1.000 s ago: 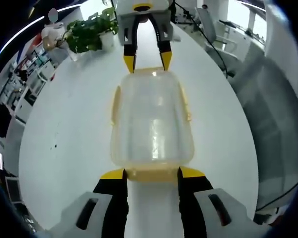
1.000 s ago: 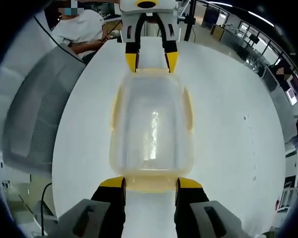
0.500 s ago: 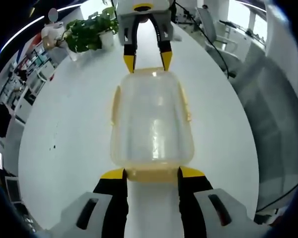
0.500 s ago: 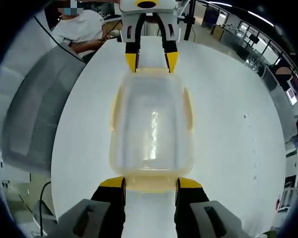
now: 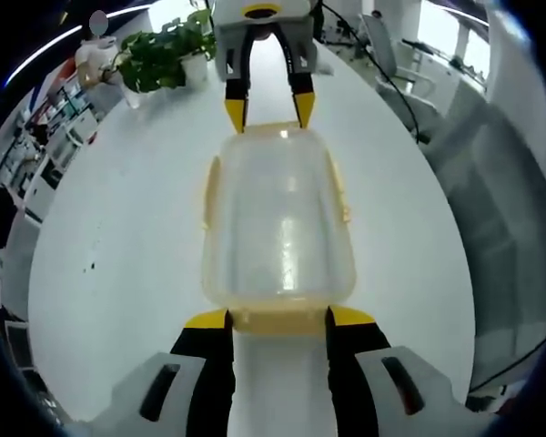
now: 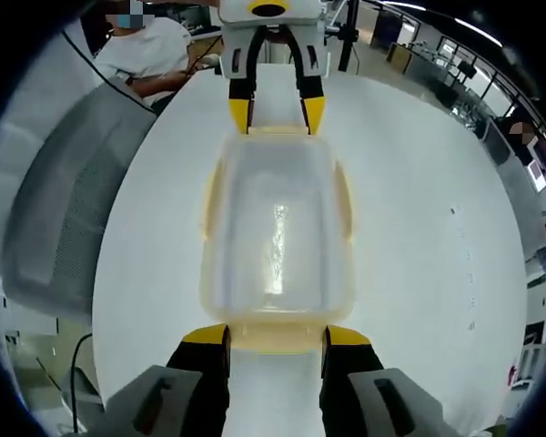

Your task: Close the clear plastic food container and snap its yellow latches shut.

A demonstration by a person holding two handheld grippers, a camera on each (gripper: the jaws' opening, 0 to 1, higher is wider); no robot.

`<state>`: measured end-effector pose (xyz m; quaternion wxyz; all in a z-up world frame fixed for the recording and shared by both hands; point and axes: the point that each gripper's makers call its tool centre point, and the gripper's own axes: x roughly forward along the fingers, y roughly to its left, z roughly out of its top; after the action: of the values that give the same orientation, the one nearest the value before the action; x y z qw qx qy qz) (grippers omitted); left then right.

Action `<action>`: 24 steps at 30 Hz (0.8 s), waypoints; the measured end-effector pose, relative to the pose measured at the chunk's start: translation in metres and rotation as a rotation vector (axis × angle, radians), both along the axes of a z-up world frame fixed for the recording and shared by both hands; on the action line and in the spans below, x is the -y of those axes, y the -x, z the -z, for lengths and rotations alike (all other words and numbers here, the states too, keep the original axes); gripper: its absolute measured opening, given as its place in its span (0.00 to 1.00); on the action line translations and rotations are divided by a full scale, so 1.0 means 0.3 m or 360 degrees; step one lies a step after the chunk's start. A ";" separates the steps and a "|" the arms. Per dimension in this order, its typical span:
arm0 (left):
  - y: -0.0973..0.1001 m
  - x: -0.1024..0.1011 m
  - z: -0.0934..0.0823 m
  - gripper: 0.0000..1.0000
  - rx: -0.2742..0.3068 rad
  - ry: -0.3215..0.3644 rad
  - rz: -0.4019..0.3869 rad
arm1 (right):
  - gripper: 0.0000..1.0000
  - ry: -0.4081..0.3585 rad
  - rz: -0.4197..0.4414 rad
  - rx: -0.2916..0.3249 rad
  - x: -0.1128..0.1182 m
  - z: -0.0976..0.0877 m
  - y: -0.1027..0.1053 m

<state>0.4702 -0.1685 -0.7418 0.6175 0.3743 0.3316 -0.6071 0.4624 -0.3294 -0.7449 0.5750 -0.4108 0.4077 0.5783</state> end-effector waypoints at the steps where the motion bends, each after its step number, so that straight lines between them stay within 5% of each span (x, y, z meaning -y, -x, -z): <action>1: 0.001 0.000 -0.001 0.37 0.0003 0.0001 0.0005 | 0.36 0.0000 0.0001 0.0000 0.001 0.002 0.000; 24: -0.003 -0.019 -0.005 0.40 0.0019 0.0042 0.0088 | 0.38 -0.0019 -0.0006 -0.0010 -0.003 0.008 0.002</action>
<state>0.4711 -0.1629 -0.7404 0.6073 0.3787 0.3095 -0.6260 0.4619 -0.3284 -0.7472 0.5751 -0.4062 0.4054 0.5831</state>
